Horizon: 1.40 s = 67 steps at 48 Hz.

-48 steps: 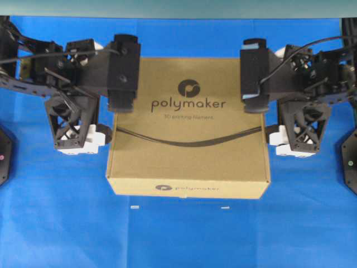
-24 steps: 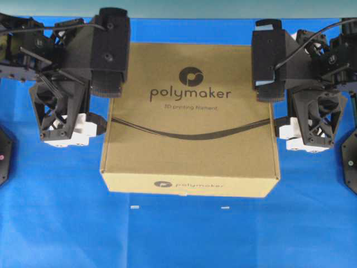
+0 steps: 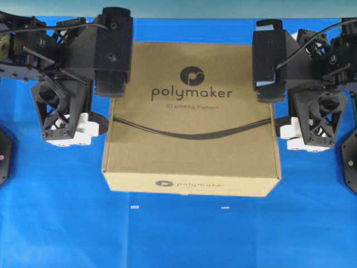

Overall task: Lift up the cardboard box by clamping it between your arms.
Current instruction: 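Hold the box clamped between both grippers, raising it higher, then lower the clamped box back toward the table with both grippers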

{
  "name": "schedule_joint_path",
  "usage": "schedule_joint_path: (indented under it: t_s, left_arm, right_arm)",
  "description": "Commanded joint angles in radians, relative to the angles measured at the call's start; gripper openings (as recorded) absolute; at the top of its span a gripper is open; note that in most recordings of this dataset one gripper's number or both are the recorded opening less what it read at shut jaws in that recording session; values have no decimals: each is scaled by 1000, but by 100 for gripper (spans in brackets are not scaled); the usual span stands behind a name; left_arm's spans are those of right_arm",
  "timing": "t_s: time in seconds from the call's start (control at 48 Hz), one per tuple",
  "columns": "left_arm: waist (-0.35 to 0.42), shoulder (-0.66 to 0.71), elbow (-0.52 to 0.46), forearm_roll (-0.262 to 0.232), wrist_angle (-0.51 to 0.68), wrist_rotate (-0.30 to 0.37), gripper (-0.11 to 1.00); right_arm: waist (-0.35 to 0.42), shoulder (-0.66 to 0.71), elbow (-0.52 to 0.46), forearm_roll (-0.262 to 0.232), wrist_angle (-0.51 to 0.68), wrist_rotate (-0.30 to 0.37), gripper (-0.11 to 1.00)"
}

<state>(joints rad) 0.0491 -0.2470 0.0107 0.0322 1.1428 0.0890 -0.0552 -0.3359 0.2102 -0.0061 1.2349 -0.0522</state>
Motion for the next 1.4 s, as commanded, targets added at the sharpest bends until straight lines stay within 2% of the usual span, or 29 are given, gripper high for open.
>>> schedule_joint_path:
  t_s: [0.0,0.292,0.708,0.896,1.375]
  left_arm:
    - [-14,38,-2,-3,-83,23,89]
    - [-17,57,172,-2,-252,23,89]
    - [-14,104,295,-2,-359,23,89]
    - [-18,149,357,-2,-449,20,89]
    - [-17,229,446,2,-540,21,89]
  right_arm:
    - [12,18,11,3,-92,-6,99]
    - [11,25,149,3,-252,-9,99]
    - [11,95,344,2,-520,-17,99]
    - [11,150,388,2,-595,-17,99]
    - [11,272,430,3,-718,-26,99]
